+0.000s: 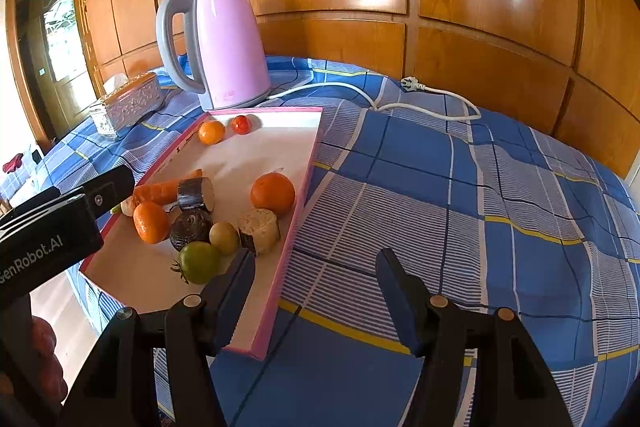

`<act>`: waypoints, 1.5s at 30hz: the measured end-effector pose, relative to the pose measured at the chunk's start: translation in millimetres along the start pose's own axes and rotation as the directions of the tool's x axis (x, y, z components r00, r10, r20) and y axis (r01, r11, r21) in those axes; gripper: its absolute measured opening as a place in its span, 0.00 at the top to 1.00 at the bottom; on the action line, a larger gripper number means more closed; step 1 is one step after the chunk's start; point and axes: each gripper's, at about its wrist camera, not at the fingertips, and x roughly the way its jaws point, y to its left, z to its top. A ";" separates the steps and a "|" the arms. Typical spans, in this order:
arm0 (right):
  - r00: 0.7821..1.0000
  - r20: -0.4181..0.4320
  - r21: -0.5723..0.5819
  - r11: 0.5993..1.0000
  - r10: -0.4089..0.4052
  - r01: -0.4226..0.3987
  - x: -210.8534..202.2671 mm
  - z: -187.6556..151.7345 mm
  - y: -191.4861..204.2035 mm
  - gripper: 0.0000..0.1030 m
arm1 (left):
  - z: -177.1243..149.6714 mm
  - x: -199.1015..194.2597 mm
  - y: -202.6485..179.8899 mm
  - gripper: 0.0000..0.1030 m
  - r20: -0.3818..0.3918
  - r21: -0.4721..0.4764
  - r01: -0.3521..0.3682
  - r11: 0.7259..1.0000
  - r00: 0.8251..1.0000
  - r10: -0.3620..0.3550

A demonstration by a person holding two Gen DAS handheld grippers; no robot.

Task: Organize fruits

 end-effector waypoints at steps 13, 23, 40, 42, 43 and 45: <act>1.000 -0.002 0.000 1.000 0.000 0.000 0.7 -0.9 0.5 0.38 | -0.8 3.0 1.1 0.00 -0.010 0.001 -0.018 1.000 1.000 0.018; 1.000 0.001 -0.011 1.000 0.001 -0.001 -0.4 -2.0 2.3 0.38 | -0.8 2.3 0.1 0.00 -0.010 0.001 -0.016 1.000 1.000 0.016; 1.000 -0.001 -0.011 1.000 0.002 -0.002 -0.9 -2.5 2.4 0.38 | -1.4 1.2 -3.0 0.00 -0.008 0.003 -0.015 1.000 1.000 0.015; 1.000 -0.001 -0.010 1.000 0.002 -0.002 -0.9 -2.7 2.4 0.38 | -1.3 1.3 -3.4 0.00 -0.010 0.003 -0.015 1.000 1.000 0.015; 1.000 0.000 -0.011 1.000 0.002 -0.002 -0.8 -2.8 2.6 0.38 | -1.4 1.2 -3.6 0.00 -0.011 0.002 -0.015 1.000 1.000 0.015; 1.000 -0.001 -0.011 1.000 0.002 -0.002 -0.8 -3.0 2.5 0.38 | -1.4 1.6 -3.8 0.00 -0.013 0.001 -0.013 1.000 1.000 0.013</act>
